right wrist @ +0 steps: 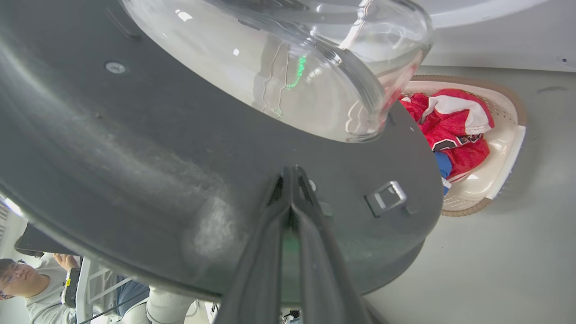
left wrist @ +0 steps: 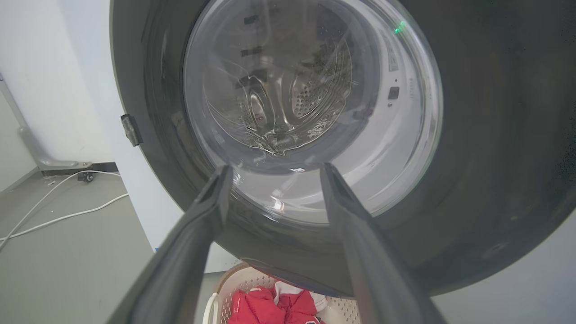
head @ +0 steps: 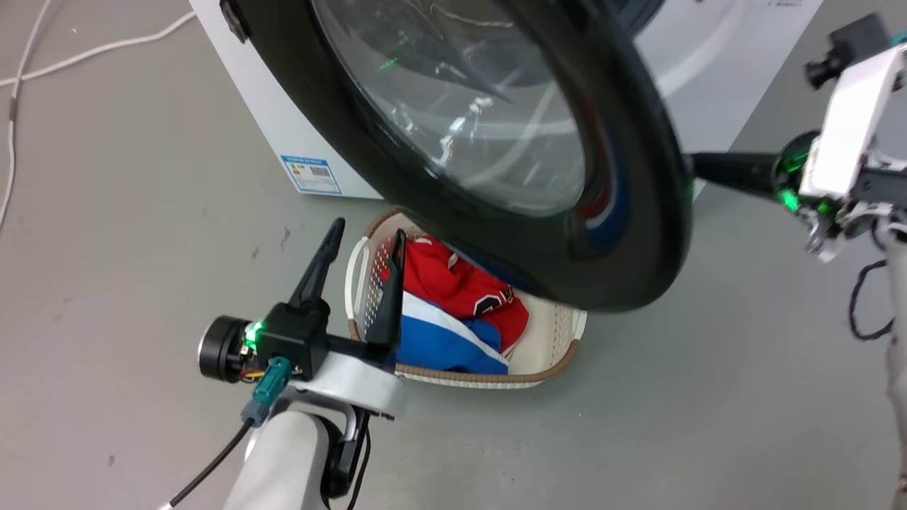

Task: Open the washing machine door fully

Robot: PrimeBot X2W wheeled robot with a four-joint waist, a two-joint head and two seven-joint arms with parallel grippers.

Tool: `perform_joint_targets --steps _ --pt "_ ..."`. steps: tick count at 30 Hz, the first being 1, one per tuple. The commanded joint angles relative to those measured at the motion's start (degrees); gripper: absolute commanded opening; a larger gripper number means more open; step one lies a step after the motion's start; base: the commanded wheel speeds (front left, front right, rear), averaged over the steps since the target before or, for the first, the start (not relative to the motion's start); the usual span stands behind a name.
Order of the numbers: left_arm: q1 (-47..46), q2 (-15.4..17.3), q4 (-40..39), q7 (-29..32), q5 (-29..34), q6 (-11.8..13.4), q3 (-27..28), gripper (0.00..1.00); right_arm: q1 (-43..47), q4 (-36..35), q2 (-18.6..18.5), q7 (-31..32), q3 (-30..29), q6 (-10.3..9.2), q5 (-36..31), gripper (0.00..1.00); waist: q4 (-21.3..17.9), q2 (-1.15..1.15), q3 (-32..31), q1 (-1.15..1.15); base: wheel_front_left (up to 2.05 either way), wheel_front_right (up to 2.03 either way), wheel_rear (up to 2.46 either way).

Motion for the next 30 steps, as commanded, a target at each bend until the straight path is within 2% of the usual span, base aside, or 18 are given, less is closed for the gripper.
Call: perform_joint_targets --steps 1,11,17,25,30 --pt "0.99 -0.02 0.26 -0.14 -0.09 -0.38 -0.17 1.00 1.45 -1.02 1.34 0.72 0.17 0.02 0.11 0.00 0.07 0.00 -1.06 0.00 0.00 0.00 0.00" --pt "4.79 -0.02 2.25 -0.14 -0.48 -1.35 -0.84 1.00 10.80 -8.46 8.28 5.12 0.18 0.02 -1.34 0.00 0.85 0.00 -5.56 0.00 0.00 0.00 0.00" --pt "6.59 -0.02 3.29 -0.14 -0.79 -1.71 -0.37 1.00 14.63 -10.66 11.12 6.56 0.01 0.02 -2.07 0.00 1.86 0.00 -8.01 0.00 0.00 0.00 0.00" --pt "7.83 -0.02 3.77 -0.14 -0.82 -2.07 0.00 1.00 17.92 -11.84 12.52 4.86 -0.64 0.02 -3.02 0.00 2.28 0.00 -9.62 0.00 0.00 0.00 0.00" --pt "8.47 -0.02 4.12 -0.14 -0.92 -2.16 0.32 1.00 19.85 -13.41 12.65 0.17 -2.12 0.02 -3.45 0.00 1.76 0.00 -10.49 0.00 0.00 0.00 0.00"
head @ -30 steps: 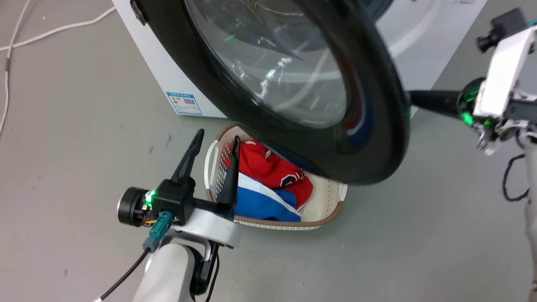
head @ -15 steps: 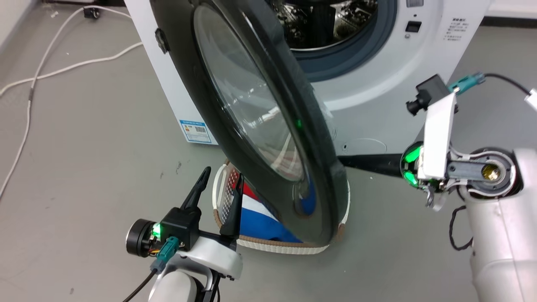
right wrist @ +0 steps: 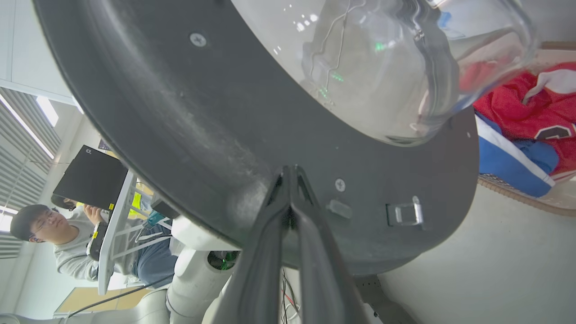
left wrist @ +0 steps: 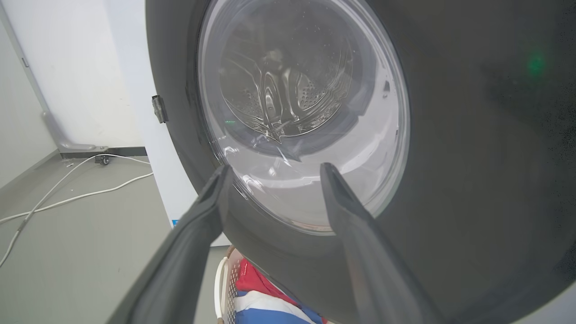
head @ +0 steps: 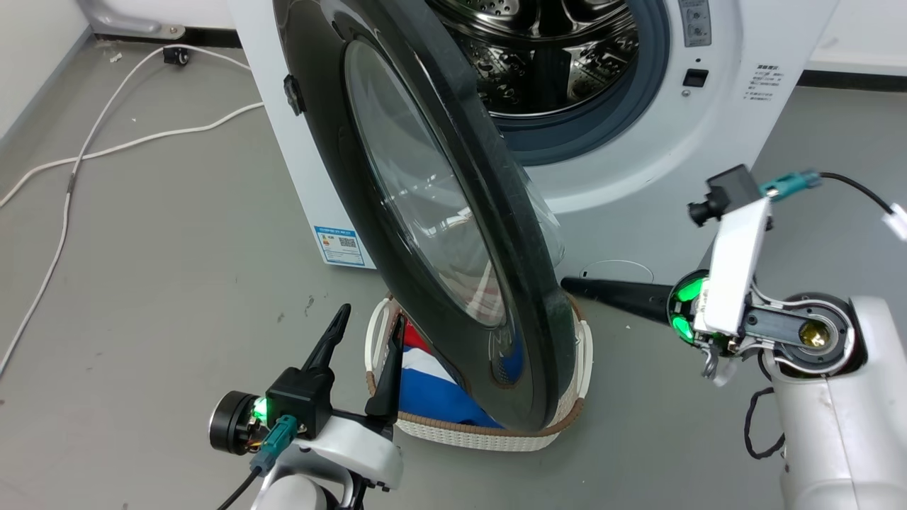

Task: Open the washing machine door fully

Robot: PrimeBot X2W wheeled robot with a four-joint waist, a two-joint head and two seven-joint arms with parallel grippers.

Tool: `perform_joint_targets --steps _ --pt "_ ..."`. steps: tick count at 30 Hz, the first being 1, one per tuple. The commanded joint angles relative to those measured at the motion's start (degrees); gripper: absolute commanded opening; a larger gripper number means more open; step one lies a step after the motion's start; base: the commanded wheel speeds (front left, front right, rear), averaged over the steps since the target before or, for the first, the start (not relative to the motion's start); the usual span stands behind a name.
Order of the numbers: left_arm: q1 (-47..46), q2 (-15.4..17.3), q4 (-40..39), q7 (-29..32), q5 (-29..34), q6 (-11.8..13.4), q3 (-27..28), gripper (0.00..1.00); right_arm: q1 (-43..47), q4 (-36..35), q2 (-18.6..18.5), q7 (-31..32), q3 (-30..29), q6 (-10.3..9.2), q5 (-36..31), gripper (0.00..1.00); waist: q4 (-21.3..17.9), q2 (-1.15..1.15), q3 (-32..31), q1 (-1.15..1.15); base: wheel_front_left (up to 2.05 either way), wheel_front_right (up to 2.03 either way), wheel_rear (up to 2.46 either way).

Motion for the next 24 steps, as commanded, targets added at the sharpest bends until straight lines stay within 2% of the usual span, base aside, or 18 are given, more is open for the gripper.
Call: perform_joint_targets --steps 1,10,24 --pt "0.64 -0.02 0.19 -0.14 -0.35 -0.24 0.14 1.00 1.52 -0.77 0.23 -2.21 -0.92 0.01 0.11 0.00 -0.28 0.00 -0.34 0.01 0.00 0.00 0.00" --pt "1.54 -0.02 0.89 -0.14 0.23 -0.60 1.64 1.00 7.94 -6.07 0.29 -17.32 -5.44 0.01 -1.16 0.00 -2.05 0.00 -2.10 0.01 0.00 0.00 0.00" --pt "3.68 0.00 1.91 -0.14 0.80 -1.56 4.58 1.00 26.62 -16.58 -3.09 -47.89 -8.69 0.01 -26.92 0.00 -4.49 0.00 -5.19 0.01 0.00 0.00 0.00"
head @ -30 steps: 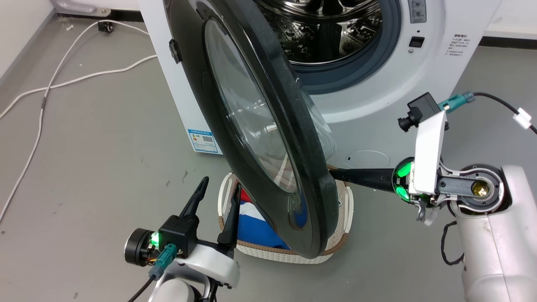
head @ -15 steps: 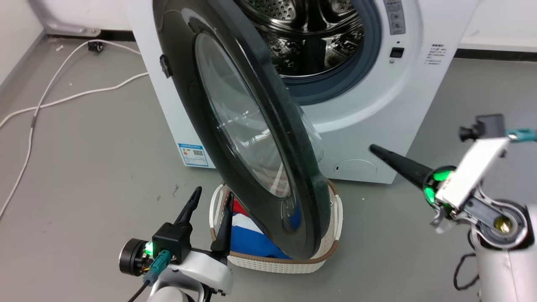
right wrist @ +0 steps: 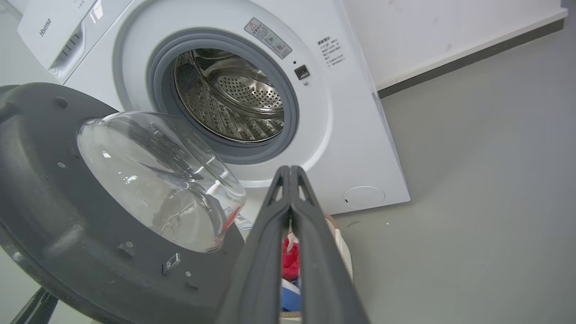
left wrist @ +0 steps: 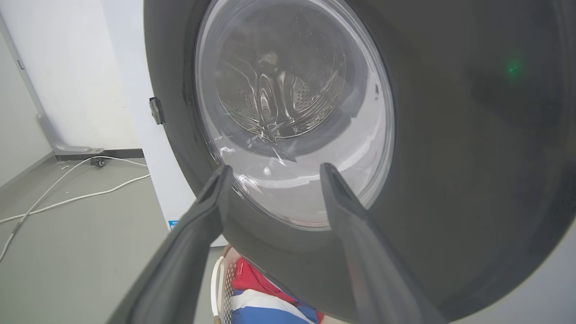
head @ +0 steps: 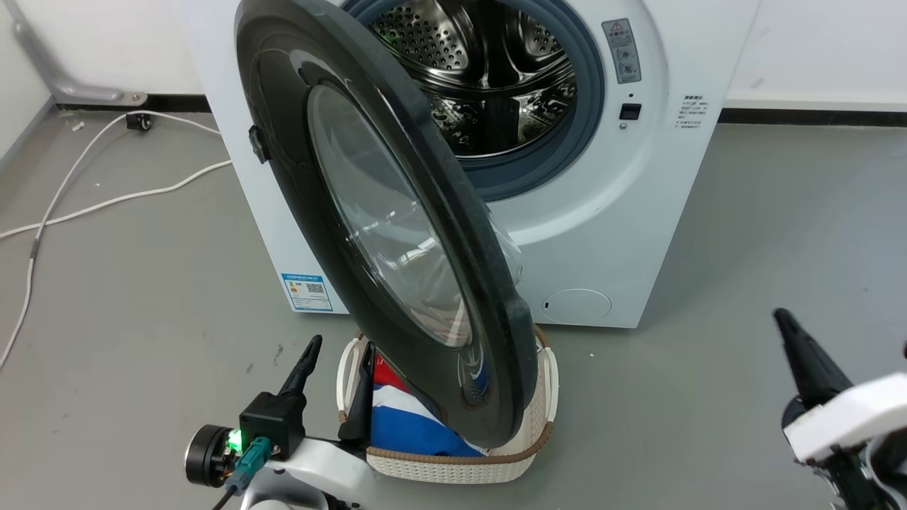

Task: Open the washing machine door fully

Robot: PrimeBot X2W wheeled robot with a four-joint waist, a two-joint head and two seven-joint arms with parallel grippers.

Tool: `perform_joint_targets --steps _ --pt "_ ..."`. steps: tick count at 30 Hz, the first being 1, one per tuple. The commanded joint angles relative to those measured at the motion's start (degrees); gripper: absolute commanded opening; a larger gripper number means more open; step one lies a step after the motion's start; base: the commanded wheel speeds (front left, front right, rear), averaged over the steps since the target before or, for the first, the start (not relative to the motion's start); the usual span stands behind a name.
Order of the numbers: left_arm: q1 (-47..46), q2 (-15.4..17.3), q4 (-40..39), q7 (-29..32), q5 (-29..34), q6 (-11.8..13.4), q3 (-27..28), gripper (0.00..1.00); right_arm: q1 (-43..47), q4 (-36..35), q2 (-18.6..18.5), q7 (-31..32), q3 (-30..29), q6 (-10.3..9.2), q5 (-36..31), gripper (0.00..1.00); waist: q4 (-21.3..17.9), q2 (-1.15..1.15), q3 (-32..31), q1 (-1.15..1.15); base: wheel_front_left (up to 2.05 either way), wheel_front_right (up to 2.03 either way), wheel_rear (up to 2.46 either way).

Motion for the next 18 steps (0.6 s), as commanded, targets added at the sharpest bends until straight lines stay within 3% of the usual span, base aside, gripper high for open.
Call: perform_joint_targets --steps 1,3,6,7,18 --pt "0.53 -0.02 0.00 -0.14 0.21 -0.20 0.31 1.00 0.97 -0.45 -0.23 -1.34 -0.27 0.01 -1.31 0.00 -0.13 0.00 -0.13 0.00 0.00 0.00 0.00" --pt "0.73 -0.02 0.07 -0.14 0.30 -0.30 0.79 1.00 2.82 -1.20 -0.18 -5.13 -0.90 0.01 -5.97 0.00 -0.33 0.00 -0.33 0.00 0.00 0.00 0.00" --pt "1.04 -0.03 -0.05 -0.14 0.43 -0.40 1.46 1.00 4.56 -2.34 0.21 -9.54 -1.04 0.01 -11.79 0.61 -0.71 0.00 -0.59 0.00 0.00 0.00 0.00" --pt "1.21 -0.01 -0.07 -0.14 0.54 -0.43 1.71 1.00 5.17 -2.80 0.33 -10.67 -1.14 0.01 -13.67 0.99 -0.81 0.00 -0.68 0.00 0.00 0.00 0.00" --pt "2.27 -0.02 -0.04 -0.14 1.07 -0.62 2.89 1.00 9.79 -9.34 1.06 -20.45 -0.63 0.00 -32.65 1.00 -1.26 0.00 -1.63 0.00 0.00 0.00 0.00"
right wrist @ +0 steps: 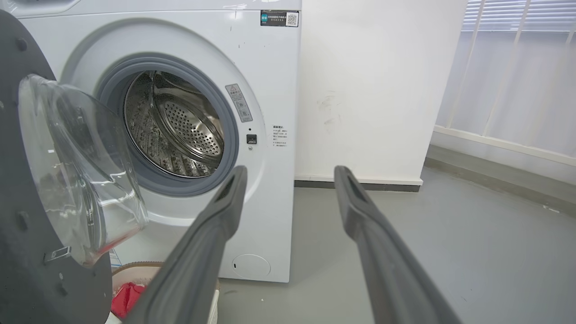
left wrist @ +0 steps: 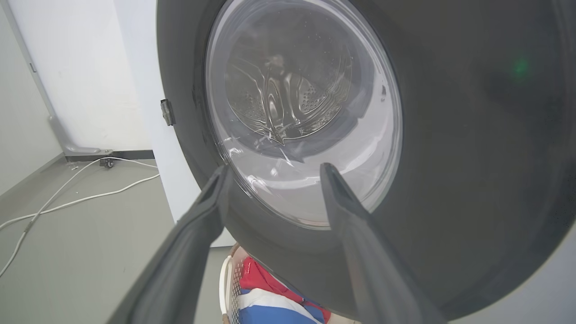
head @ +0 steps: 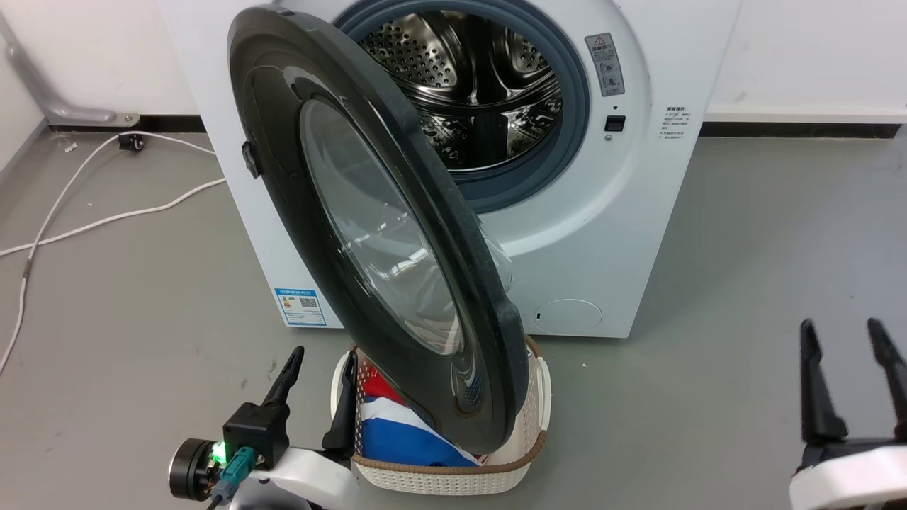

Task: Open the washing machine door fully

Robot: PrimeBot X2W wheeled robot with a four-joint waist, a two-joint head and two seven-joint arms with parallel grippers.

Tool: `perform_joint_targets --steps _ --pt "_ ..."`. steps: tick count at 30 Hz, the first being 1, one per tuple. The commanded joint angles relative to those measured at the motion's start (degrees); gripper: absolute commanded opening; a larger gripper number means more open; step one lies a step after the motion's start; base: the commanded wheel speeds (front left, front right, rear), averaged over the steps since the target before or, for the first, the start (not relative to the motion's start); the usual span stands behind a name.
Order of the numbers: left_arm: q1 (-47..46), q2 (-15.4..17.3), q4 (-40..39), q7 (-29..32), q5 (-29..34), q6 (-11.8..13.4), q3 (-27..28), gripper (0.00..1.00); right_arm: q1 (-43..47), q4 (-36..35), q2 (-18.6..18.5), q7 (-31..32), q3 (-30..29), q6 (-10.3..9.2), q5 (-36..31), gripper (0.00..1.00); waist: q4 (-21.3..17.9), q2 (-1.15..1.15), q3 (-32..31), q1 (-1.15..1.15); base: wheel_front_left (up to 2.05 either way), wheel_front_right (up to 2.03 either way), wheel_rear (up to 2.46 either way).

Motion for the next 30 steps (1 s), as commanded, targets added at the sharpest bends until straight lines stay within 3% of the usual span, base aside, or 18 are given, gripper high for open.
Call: perform_joint_targets --steps 1,8,30 --pt "0.86 -0.02 0.05 -0.14 0.20 -0.17 0.12 1.00 1.53 -0.07 0.56 -0.40 0.42 -0.01 -0.82 1.00 -0.04 0.00 -0.07 0.00 0.00 0.00 0.00" --pt "0.70 -0.02 0.41 -0.14 0.75 -0.47 0.38 1.00 5.86 2.56 1.76 -2.70 2.42 -0.01 -3.87 1.00 0.02 0.00 -0.27 0.00 0.00 0.00 0.00" --pt "0.89 0.11 1.46 -0.14 1.39 -1.22 1.01 1.00 3.46 6.99 2.43 -5.51 4.49 -0.01 0.29 1.00 -0.17 0.00 0.01 0.00 0.00 0.00 0.00"
